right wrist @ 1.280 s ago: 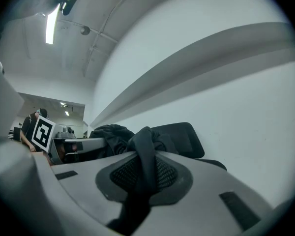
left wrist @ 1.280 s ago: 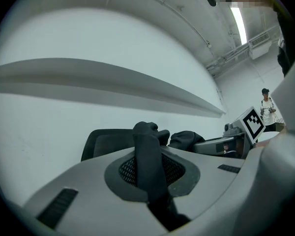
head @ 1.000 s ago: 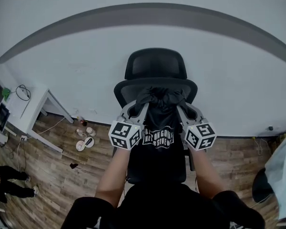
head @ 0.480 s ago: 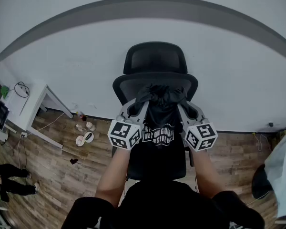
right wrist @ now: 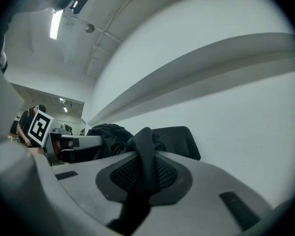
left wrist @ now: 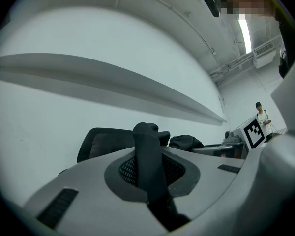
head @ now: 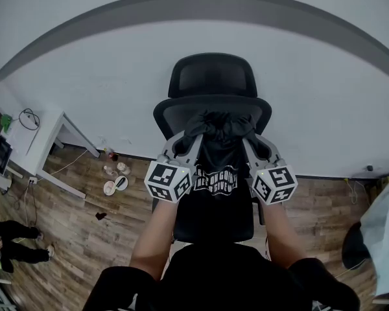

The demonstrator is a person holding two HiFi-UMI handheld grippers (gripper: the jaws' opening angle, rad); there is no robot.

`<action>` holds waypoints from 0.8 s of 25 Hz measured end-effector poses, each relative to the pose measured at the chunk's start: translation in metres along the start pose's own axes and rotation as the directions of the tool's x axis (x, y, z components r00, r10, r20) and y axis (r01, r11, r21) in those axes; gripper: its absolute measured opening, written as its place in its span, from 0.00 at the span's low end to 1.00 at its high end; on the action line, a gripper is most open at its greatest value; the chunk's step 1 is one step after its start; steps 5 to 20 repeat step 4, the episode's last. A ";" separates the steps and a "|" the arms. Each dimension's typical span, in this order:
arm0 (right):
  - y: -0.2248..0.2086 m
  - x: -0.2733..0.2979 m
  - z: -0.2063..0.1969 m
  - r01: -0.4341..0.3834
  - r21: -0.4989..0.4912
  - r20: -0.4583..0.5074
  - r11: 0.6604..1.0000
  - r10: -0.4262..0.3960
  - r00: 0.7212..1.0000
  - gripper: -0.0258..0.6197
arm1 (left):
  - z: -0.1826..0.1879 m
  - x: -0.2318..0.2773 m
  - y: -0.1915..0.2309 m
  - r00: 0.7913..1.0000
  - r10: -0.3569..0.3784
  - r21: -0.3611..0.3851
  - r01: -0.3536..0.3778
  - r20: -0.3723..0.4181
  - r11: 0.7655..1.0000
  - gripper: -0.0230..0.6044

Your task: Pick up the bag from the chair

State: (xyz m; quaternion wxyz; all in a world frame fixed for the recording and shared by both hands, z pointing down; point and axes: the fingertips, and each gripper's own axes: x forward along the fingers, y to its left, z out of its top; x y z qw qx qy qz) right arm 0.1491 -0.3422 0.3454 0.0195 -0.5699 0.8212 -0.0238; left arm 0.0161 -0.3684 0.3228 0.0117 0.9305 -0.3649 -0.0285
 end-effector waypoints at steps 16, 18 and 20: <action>0.001 0.001 0.001 0.004 -0.011 -0.004 1.000 -0.004 1.000 0.13 | 0.001 0.000 0.001 1.000 0.000 -0.008 0.000 0.002 1.000 0.12; 0.001 0.001 0.001 0.004 -0.011 -0.004 1.000 -0.004 1.000 0.13 | 0.001 0.000 0.001 1.000 0.000 -0.008 0.000 0.002 1.000 0.12; 0.001 0.001 0.001 0.004 -0.011 -0.004 1.000 -0.004 1.000 0.13 | 0.001 0.000 0.001 1.000 0.000 -0.008 0.000 0.002 1.000 0.12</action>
